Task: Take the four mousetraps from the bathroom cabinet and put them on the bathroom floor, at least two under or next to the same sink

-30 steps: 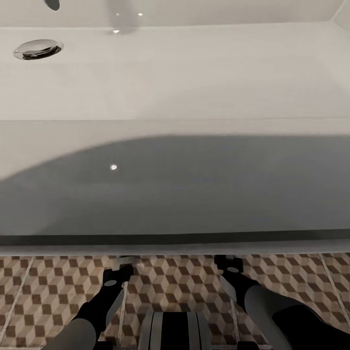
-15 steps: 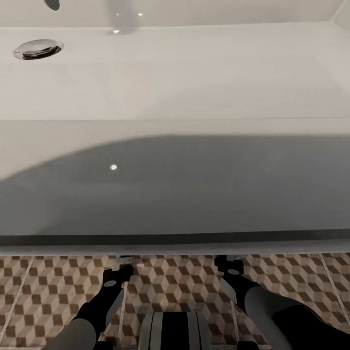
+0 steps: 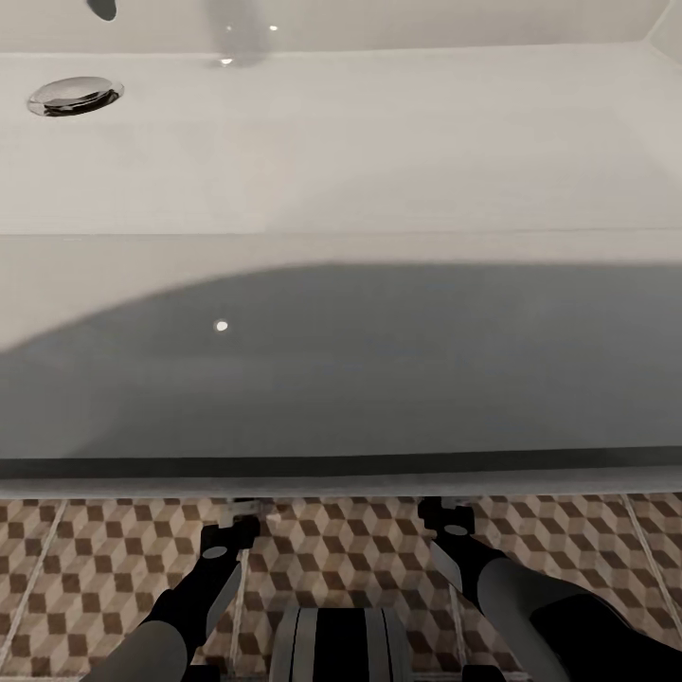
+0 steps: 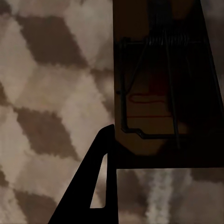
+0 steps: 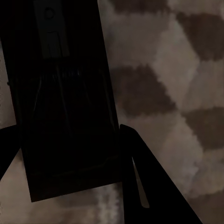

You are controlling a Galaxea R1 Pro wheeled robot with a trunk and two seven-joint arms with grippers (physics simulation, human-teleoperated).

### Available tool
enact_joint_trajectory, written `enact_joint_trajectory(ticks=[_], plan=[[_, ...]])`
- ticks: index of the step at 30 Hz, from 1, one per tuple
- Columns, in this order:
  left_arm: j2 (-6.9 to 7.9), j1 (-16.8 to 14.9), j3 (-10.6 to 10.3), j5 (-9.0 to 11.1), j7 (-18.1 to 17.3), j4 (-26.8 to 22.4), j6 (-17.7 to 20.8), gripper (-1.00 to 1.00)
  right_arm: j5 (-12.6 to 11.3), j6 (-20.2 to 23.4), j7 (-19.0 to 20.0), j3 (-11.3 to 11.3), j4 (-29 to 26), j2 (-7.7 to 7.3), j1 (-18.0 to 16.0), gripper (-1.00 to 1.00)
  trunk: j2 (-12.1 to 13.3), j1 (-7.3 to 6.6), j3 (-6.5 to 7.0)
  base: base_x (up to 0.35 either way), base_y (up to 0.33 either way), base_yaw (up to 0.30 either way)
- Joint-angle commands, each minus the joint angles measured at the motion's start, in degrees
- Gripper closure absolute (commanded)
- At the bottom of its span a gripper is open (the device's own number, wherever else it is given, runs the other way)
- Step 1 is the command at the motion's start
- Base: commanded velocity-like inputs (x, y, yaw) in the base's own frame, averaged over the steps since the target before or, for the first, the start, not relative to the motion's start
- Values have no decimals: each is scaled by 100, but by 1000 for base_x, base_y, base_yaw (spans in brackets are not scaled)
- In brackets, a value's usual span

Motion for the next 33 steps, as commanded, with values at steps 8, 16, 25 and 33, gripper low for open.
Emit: enact_joint_trajectory(ticks=[8, 16, 25, 33], plan=[[-2, 1, -10, 17, 24, -6, 31, 100, -79, -23, 2, 49, 5, -9, -3, 100, -1, -1, -3, 0, 0, 0], [0, 1, -10, 20, 24, -6, 33, 100, -79, -22, 2, 49, 5, -8, -3, -100, -1, -1, -3, 0, 0, 0], [0, 1, -10, 17, 24, -6, 31, 100, -79, -22, 2, 49, 5, -1, -3, -100, -1, -1, -3, 0, 0, 0], [0, 1, -10, 17, 24, -4, 31, 100, -79, -22, 6, 49, 5, -1, -3, -100, -1, -1, -3, 0, 0, 0]])
